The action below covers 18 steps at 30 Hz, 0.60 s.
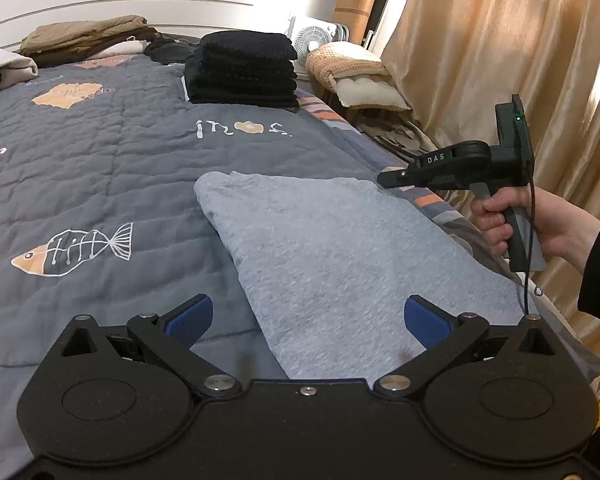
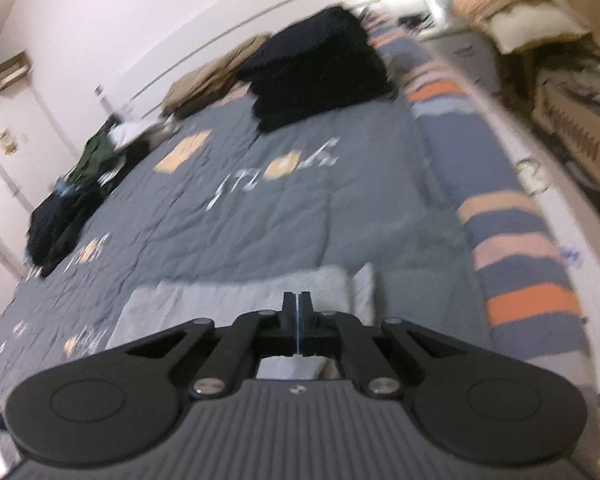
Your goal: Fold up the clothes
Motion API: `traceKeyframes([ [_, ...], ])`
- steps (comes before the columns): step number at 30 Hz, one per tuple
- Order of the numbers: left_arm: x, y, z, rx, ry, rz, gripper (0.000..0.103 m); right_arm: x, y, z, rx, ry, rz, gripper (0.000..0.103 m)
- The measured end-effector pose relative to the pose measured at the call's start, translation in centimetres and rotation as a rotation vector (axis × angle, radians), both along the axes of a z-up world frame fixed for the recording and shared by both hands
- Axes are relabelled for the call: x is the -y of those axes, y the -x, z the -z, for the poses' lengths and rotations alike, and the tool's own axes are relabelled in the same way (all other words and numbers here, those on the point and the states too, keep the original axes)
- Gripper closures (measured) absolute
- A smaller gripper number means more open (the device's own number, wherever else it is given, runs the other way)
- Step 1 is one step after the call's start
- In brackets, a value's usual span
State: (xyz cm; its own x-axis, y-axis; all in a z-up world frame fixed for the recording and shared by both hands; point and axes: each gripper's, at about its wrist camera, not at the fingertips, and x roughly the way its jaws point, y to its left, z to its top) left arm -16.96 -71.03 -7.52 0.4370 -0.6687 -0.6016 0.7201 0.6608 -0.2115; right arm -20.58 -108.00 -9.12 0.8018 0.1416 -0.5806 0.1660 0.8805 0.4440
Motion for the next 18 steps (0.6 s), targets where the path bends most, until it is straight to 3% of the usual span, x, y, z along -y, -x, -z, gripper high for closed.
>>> traceKeyframes([
  [4, 0.0, 0.0, 0.0, -0.001, 0.001, -0.002, 0.0, -0.5, -0.2, 0.0, 0.005, 0.022, -0.015, 0.092],
  [12, -0.1, 0.1, 0.0, 0.002, -0.004, 0.004, 0.0, -0.9, -1.2, 1.1, -0.032, 0.054, 0.006, 0.066],
  [18, -0.2, 0.2, -0.1, 0.001, 0.0, 0.003, 0.0, -0.8, -1.7, 2.2, -0.088, 0.075, 0.013, 0.062],
])
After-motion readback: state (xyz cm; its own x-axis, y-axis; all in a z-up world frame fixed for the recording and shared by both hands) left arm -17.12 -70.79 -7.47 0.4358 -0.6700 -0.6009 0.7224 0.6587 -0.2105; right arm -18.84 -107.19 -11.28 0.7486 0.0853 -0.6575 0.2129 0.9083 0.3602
